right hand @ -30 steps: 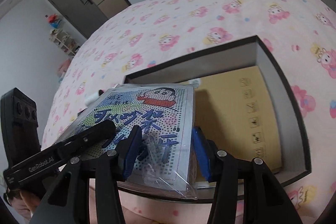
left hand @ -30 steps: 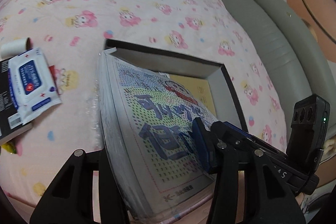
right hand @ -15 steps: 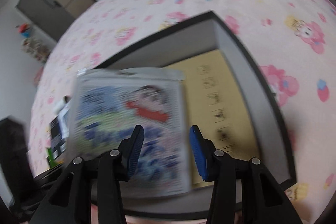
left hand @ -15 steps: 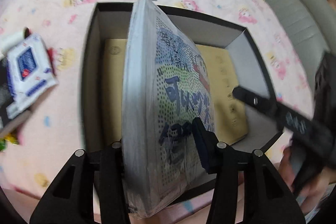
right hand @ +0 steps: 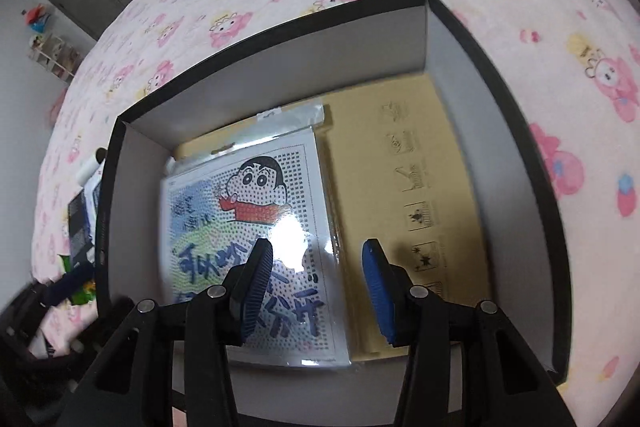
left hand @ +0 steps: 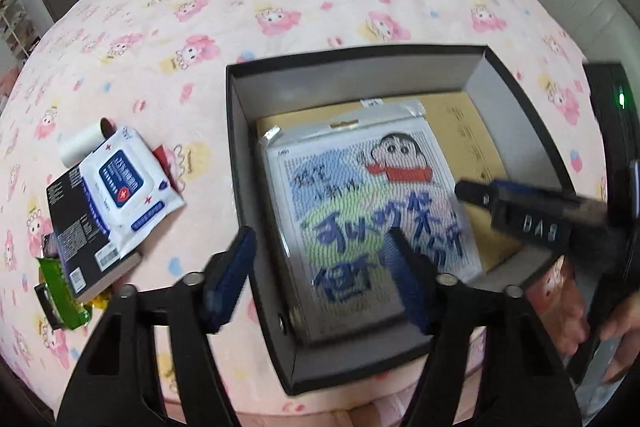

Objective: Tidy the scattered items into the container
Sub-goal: 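Open the left gripper to release the kit bag into the box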

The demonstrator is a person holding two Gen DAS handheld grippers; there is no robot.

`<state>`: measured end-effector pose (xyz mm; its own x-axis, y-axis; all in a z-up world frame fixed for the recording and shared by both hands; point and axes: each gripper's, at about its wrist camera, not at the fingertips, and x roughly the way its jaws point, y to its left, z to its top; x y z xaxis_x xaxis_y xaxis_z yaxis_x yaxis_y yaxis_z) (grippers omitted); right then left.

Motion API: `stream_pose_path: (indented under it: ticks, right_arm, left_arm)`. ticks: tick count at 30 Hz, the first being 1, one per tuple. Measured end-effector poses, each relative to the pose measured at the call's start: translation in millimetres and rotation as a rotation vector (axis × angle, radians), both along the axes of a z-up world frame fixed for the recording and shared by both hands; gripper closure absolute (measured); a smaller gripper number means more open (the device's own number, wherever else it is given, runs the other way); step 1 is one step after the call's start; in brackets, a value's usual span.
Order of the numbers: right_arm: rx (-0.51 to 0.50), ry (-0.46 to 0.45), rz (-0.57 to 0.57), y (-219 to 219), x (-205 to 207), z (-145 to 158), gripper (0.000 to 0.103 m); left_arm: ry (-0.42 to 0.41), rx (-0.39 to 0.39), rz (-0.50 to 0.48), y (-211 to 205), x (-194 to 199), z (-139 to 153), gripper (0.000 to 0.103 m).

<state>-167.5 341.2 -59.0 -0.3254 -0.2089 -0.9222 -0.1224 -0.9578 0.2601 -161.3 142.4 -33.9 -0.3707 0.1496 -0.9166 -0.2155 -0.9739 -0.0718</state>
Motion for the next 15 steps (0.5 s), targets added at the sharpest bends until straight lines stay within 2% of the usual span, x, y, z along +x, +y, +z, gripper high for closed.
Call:
stream_pose_path:
  ticks: [1,4,6,9,12,15]
  right_arm:
    - [0.003,-0.007,-0.001,1,1,-2,0.06]
    - [0.031,-0.029,0.001,-1,2,-6,0.06]
    - [0.071,-0.042,0.002,-2,3,-9,0.06]
    - [0.085,-0.087,0.017,-5,1,-20,0.06]
    - [-0.002,-0.128,0.049,-9,0,-29,0.06]
    - [-0.003,-0.125,0.073,-13,0,-29,0.059]
  left_arm:
    - [-0.006,0.018,-0.001,0,-4,-3,0.052]
    - [-0.045,0.037,-0.003,6,-18,-17,0.063]
    - [-0.08,0.027,-0.016,18,-24,-30,0.063]
    - [-0.068,-0.087,-0.027,32,-27,-39,0.063]
    - [-0.121,-0.087,-0.044,34,-30,-45,0.066]
    - [-0.123,-0.073,-0.047,29,-29,-46,0.071]
